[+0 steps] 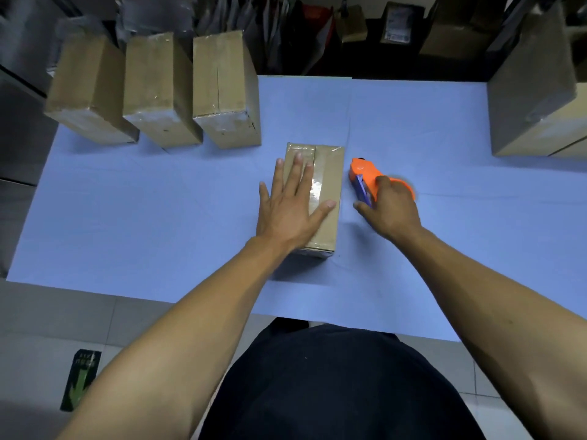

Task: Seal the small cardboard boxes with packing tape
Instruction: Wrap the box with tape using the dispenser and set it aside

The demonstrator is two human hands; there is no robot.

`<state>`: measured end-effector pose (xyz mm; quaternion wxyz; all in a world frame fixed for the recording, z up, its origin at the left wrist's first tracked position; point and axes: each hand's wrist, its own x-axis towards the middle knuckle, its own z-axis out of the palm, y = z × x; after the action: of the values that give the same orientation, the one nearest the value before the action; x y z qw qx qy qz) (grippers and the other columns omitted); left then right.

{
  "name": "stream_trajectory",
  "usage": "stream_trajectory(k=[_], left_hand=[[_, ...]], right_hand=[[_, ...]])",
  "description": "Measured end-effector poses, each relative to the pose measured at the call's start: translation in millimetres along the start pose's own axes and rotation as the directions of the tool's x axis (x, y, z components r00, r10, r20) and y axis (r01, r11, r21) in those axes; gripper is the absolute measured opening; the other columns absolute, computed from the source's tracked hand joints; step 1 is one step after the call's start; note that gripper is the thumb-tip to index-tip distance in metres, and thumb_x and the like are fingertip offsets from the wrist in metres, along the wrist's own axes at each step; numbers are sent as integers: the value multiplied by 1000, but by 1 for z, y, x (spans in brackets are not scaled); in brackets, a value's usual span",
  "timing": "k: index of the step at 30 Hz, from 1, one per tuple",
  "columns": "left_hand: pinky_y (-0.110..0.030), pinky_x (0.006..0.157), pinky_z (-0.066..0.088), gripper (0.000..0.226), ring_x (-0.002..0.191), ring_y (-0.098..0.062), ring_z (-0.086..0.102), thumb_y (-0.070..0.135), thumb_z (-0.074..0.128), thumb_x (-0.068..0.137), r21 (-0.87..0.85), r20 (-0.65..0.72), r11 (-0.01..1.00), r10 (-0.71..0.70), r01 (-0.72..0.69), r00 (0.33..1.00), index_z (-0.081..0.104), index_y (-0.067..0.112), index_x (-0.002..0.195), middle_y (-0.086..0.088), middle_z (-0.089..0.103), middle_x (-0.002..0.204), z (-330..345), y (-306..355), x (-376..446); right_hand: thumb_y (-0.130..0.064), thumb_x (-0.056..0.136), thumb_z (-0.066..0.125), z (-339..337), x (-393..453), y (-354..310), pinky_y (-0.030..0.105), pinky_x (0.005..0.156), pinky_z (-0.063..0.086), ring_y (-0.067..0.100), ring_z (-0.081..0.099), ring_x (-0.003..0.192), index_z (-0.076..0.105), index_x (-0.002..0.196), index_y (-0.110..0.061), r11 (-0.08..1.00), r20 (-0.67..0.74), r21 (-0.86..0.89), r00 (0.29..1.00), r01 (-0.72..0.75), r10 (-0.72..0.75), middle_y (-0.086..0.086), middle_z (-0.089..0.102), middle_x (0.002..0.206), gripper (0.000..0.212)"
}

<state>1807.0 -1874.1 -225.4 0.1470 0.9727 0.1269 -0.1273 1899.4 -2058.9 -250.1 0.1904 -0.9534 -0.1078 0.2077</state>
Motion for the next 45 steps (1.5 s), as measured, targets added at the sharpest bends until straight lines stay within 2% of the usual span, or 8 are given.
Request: stream_trajectory(k=[5,16,21,25,31,34,37,45], left_hand=[[-52,121,3,76,152,-19,-19,63,29,99,-31,68,986,164,-162,984,-1,28,159,12,-15,165,-8,-8,6],[-55,121,10,64,153,-25,-11,52,26,105,70,263,920,357,-386,897,-1,31,159,15,-15,165,-44,-26,40],[-41,124,7,64,152,-26,-14,48,30,105,-23,262,884,456,-467,850,0,30,159,16,-11,165,-35,-28,51],[-54,123,9,66,154,-30,-5,61,20,101,69,270,798,563,-598,781,2,34,159,14,-7,166,-34,-32,62],[-61,112,27,52,148,-30,26,48,29,102,197,-100,919,364,-341,926,45,26,147,-2,38,156,-25,-26,5],[-68,108,22,84,151,-40,6,79,43,82,84,-53,989,130,-125,990,26,38,154,-8,9,166,-6,-22,-25],[-64,111,25,96,147,-42,0,66,67,78,11,-9,997,76,-75,997,18,37,156,-14,-8,164,1,-18,-31],[-59,120,12,94,154,-31,-1,65,50,80,123,169,730,652,-672,739,13,31,159,-8,8,167,-14,-70,20]], right_hand=[[-3,87,59,7,3,-1,38,63,39,33,51,74,9,157,-9,999,87,39,996,-1,-2,18,53,85,87],[-19,83,34,-72,-10,-18,41,73,50,33,58,85,57,115,-15,935,-226,352,967,-34,120,7,66,93,39],[-54,77,69,-114,-22,-41,35,77,49,17,60,92,58,119,-29,949,-263,295,965,108,-28,-10,66,102,50],[-41,72,79,-114,-24,-67,28,63,47,17,60,90,53,123,-28,915,-145,356,979,188,-144,-9,61,104,59],[-37,78,73,-100,-21,-77,32,73,45,21,57,92,52,120,-24,943,-168,256,970,213,-174,-5,60,103,49],[-37,78,73,-103,-19,-74,35,73,47,24,57,91,52,117,-23,947,-160,257,975,193,-156,-1,60,101,46],[-37,77,74,-102,-23,-79,37,76,49,23,58,90,53,118,-23,943,-155,239,968,232,-198,-3,62,101,48],[-48,64,62,-111,-31,-91,27,68,44,22,58,88,54,113,-31,914,-26,142,925,380,-380,-6,61,97,52]])
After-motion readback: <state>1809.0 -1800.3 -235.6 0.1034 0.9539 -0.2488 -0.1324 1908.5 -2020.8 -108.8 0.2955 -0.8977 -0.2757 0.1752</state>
